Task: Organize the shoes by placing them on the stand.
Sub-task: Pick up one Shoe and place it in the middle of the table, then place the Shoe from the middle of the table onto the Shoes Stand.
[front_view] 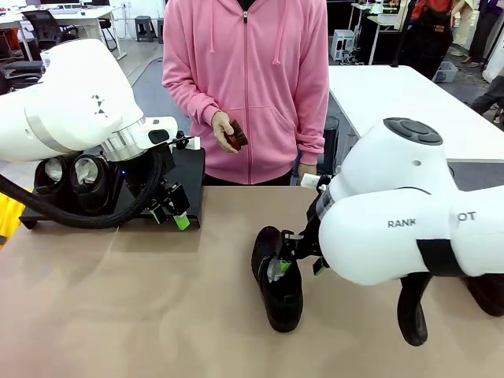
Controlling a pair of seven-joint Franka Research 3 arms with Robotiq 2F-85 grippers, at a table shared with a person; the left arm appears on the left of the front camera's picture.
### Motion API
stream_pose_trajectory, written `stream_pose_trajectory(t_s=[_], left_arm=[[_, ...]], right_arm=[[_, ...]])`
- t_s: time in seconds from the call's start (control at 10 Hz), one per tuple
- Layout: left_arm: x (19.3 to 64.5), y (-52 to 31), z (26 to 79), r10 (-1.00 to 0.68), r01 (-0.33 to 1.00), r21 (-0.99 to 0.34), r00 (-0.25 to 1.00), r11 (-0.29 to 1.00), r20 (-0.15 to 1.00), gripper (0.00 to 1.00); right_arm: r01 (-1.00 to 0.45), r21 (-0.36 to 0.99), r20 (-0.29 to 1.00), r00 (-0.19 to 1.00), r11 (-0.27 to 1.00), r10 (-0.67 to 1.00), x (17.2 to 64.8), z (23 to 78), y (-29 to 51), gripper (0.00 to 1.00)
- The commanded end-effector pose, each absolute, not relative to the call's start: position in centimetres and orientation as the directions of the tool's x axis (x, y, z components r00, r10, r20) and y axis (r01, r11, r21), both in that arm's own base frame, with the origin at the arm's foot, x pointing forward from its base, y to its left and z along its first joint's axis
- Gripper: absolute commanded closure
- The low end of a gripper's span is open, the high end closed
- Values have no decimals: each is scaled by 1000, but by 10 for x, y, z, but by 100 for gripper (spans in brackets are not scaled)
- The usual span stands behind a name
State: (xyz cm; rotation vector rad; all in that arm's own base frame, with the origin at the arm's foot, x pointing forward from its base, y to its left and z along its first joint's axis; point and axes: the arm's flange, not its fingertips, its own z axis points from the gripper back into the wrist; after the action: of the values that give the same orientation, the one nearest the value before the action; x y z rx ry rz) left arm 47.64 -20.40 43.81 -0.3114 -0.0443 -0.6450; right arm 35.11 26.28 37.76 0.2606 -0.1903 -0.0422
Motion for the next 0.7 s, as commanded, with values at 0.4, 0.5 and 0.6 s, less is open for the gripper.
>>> stream_pose_trajectory(t_s=[0.4, 0.5, 0.6], left_arm=[[473, -200, 440, -592, 604, -266, 795, 751, 134, 29], [473, -200, 440, -592, 604, -266, 795, 751, 134, 29], [473, -200, 440, -592, 604, -266, 795, 751, 134, 29]], right_arm=[[17, 260, 182, 981, 965, -66, 351, 378, 263, 0], [17, 260, 182, 981, 965, -66, 351, 378, 263, 0], [17, 260, 182, 981, 965, -66, 351, 378, 263, 0]])
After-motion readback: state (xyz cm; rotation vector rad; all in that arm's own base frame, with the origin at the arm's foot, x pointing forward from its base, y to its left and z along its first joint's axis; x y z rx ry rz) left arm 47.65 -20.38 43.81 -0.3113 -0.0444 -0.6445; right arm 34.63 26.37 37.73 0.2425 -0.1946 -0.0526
